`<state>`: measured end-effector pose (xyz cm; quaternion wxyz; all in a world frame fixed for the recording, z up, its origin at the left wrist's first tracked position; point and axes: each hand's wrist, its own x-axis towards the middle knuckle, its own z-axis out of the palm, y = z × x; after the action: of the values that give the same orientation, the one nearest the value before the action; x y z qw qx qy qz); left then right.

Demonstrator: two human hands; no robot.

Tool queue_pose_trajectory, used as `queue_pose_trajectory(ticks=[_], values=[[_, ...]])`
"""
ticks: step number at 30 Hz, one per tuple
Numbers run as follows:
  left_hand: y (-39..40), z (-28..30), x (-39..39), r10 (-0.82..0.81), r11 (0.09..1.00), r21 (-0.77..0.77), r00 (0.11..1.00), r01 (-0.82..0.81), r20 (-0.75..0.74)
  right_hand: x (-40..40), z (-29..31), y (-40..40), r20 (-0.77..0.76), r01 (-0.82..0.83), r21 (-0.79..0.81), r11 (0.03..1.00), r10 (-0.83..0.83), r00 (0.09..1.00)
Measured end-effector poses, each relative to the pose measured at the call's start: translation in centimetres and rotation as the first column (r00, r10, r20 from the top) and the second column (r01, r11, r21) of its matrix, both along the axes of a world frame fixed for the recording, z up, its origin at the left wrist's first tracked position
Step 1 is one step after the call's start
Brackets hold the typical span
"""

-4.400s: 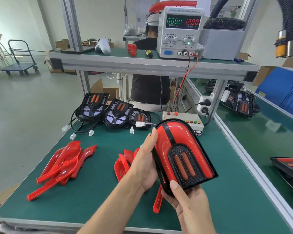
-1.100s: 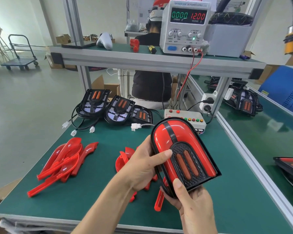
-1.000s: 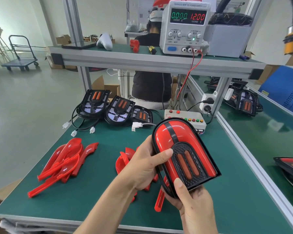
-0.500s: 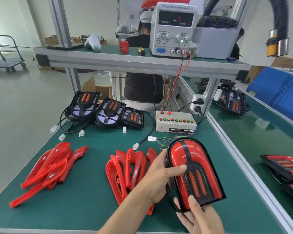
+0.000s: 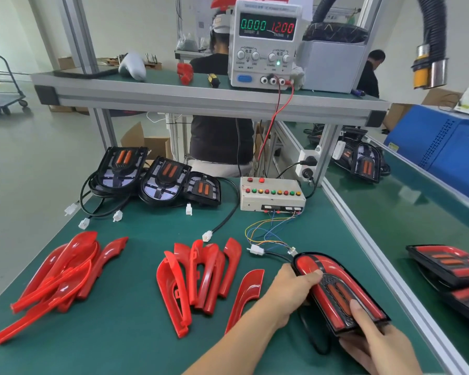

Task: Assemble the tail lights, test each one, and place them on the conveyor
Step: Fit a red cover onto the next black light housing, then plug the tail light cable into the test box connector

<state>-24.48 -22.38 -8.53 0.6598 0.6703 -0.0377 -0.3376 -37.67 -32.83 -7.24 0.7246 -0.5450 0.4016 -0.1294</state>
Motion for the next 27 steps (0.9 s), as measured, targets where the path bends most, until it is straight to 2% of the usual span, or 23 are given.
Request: queue_pose_trajectory(ticks=[2, 4, 6, 9, 11, 13, 16, 18, 20, 21, 23, 25, 27], values=[[0.0, 0.3, 0.0, -0.05, 0.992, 0.119, 0.992, 0.036, 0.117, -0.1, 0.0, -0.9, -0.044, -0.002, -0.028, 1.0, 0.001, 0.999], [0.0, 0.8, 0.2, -0.113, 0.94, 0.341, 0.947, 0.004, 0.3, -0.2, 0.2, -1.5, -0.071, -0.02, -0.029, 0.999, 0.017, 0.997], [0.2, 1.5, 0.5, -0.171, 0.85, 0.512, 0.853, -0.125, 0.492, -0.2, 0.4, -1.6, -0.117, -0.032, -0.048, 0.998, 0.026, 0.993], [0.9, 2.6, 1.9, -0.312, 0.742, 0.609, 0.659, -0.281, 0.685, -0.3, 0.2, -1.4, -0.268, -0.093, -0.282, 0.955, 0.015, 0.963], [1.6, 3.0, 3.4, -0.424, 0.689, 0.661, 0.574, -0.297, 0.7, -0.3, 0.7, -1.1, -0.369, -0.176, -0.414, 0.893, 0.012, 0.929], [2.0, 3.1, 4.9, -0.558, 0.609, 0.744, 0.519, -0.275, 0.648, -0.3, 1.2, -0.9, -0.418, -0.222, -0.491, 0.842, -0.005, 0.908], [2.4, 2.5, 6.5, -0.696, 0.472, 0.833, 0.458, -0.289, 0.554, 0.0, 1.1, -1.6, -0.489, -0.301, -0.561, 0.771, -0.015, 0.872], [2.8, 2.1, 7.5, -0.731, 0.427, 0.85, 0.435, -0.309, 0.526, 0.1, 1.1, -2.0, -0.506, -0.304, -0.637, 0.708, -0.086, 0.859], [3.3, 2.0, 8.4, -0.72, 0.446, 0.839, 0.432, -0.31, 0.543, 0.3, 1.8, -1.8, -0.404, -0.224, -0.767, 0.601, -0.181, 0.897], [3.6, 2.1, 8.7, -0.693, 0.487, 0.819, 0.436, -0.304, 0.574, 0.6, 2.4, -1.5, -0.323, -0.199, -0.839, 0.506, -0.17, 0.931], [4.3, 2.3, 9.5, -0.566, 0.623, 0.72, 0.459, -0.305, 0.685, 2.5, 3.3, -0.7, -0.238, -0.229, -0.925, 0.305, 0.007, 0.971], [4.8, 2.7, 10.5, -0.402, 0.748, 0.573, 0.459, -0.334, 0.792, 5.8, 3.8, 0.1, -0.334, -0.364, -0.923, 0.124, 0.212, 0.918], [5.1, 3.0, 11.8, -0.34, 0.815, 0.497, 0.45, -0.297, 0.826, 9.9, 4.0, 1.0, -0.533, -0.516, -0.845, -0.139, 0.286, 0.796]])
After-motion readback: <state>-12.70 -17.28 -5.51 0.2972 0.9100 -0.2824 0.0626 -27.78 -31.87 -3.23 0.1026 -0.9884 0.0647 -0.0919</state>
